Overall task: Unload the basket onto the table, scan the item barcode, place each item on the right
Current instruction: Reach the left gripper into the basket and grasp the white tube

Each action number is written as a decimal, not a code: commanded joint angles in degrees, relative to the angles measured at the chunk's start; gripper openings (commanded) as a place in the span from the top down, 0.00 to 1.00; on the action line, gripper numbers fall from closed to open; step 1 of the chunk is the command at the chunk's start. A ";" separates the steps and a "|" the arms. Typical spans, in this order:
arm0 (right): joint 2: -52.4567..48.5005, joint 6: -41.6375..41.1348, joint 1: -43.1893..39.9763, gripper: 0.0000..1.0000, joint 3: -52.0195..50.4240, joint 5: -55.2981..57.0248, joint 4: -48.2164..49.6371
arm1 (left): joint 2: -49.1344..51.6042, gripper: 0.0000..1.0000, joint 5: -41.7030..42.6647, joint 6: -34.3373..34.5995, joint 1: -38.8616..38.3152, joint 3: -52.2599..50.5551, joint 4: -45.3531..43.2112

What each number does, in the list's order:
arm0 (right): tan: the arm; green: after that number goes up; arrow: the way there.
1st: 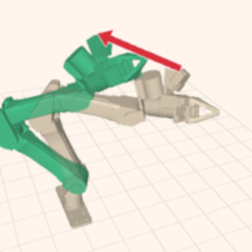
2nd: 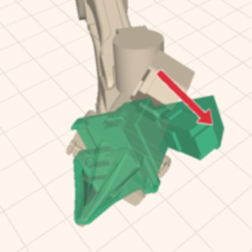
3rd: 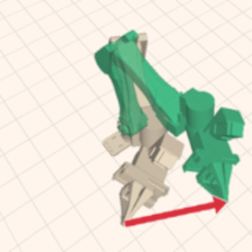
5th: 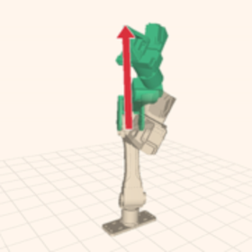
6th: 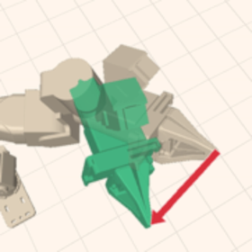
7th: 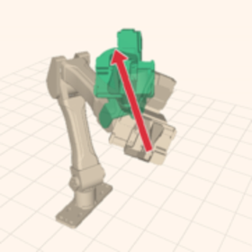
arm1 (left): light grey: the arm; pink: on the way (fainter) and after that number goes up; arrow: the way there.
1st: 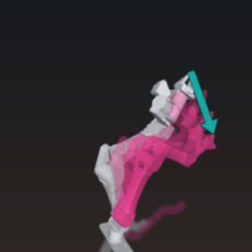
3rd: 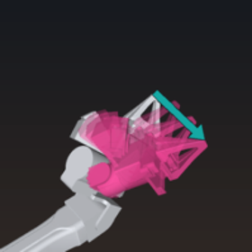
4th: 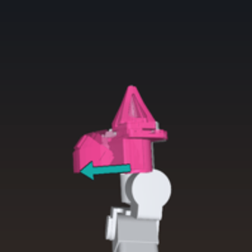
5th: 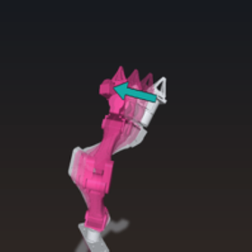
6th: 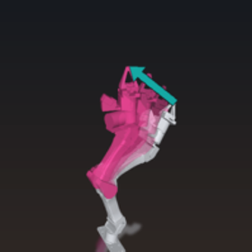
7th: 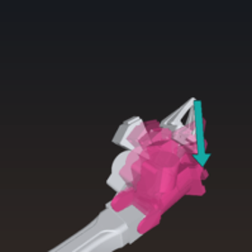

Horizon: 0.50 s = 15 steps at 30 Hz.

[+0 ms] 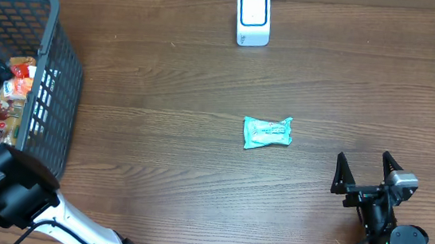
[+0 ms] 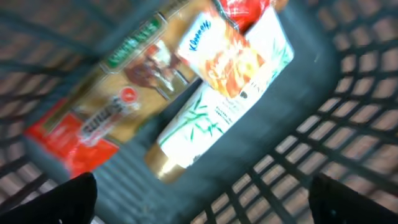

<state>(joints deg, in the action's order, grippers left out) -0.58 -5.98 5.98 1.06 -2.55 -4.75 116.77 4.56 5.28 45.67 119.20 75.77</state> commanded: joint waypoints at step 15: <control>0.42 -0.02 -0.33 0.00 -0.61 0.09 0.17 | 1.01 0.28 -1.88 -11.30 -1.36 -33.53 -28.55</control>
<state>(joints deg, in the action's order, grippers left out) -0.58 -6.00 5.98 1.06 -2.57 -4.78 117.78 3.75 -4.73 44.27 88.73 49.28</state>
